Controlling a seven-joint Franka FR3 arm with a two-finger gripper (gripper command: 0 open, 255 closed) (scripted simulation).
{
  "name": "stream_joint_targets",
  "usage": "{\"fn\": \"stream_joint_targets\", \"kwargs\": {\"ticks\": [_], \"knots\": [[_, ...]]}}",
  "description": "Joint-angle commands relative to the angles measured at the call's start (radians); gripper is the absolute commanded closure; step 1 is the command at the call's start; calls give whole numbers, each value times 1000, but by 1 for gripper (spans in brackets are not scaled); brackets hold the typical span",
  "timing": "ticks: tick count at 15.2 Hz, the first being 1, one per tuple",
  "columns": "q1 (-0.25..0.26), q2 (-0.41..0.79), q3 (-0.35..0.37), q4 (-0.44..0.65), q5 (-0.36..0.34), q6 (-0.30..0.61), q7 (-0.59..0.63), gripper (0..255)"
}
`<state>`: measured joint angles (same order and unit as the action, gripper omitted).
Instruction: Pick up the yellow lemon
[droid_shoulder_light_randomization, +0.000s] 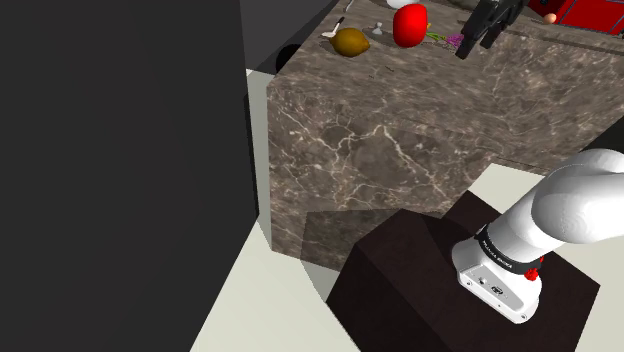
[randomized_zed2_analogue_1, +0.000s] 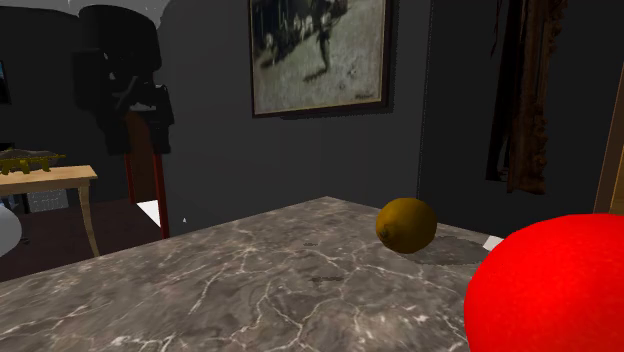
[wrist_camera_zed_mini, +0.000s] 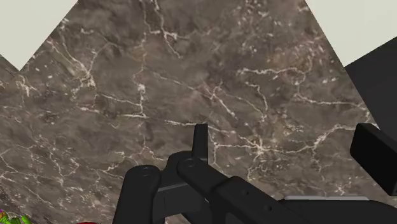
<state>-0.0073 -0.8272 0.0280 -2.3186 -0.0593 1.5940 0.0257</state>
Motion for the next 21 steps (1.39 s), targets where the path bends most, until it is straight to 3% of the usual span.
{"fn": "stream_joint_targets", "kwargs": {"ticks": [1, 11, 21], "knots": [[0, 0, 0, 0, 0, 0, 0, 0], [40, 409, -141, 247, 58, 128, -218, 0], [54, 858, -224, 658, 220, 93, -449, 0]]}}
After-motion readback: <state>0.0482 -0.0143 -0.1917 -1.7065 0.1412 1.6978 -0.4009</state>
